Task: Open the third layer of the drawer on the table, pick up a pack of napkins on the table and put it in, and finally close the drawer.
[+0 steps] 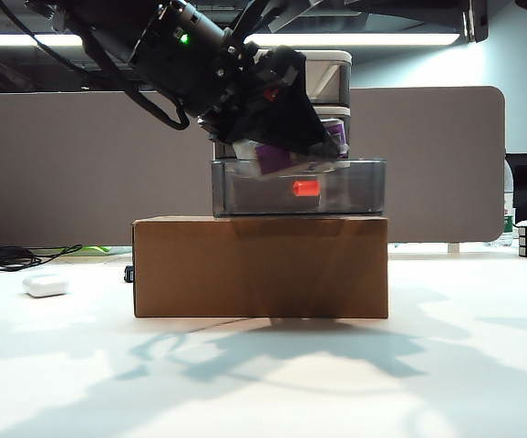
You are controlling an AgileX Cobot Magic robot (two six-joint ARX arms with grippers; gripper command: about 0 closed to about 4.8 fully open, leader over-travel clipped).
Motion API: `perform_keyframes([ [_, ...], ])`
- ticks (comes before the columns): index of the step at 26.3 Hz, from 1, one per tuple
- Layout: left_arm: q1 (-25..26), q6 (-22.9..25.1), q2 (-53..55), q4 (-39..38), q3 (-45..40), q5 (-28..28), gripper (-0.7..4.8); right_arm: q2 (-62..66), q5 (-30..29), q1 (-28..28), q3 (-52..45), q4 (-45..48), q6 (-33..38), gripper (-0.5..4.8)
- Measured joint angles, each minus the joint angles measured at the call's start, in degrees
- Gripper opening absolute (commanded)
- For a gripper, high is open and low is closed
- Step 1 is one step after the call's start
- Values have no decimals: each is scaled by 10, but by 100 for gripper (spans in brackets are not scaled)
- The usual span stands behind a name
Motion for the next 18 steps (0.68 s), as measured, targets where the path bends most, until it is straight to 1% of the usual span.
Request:
perform_keyframes([
  [6, 0, -11, 0, 0, 3, 0, 253, 0, 0, 0, 0, 0, 0, -6],
  [7, 0, -11, 0, 0, 4, 0, 268, 0, 0, 0, 0, 0, 0, -6],
  [10, 0, -13, 0, 0, 4, 0, 353, 0, 0, 0, 0, 0, 0, -6],
  [18, 0, -13, -1, -1, 4, -7, 350, 0, 0, 0, 0, 0, 0, -6],
])
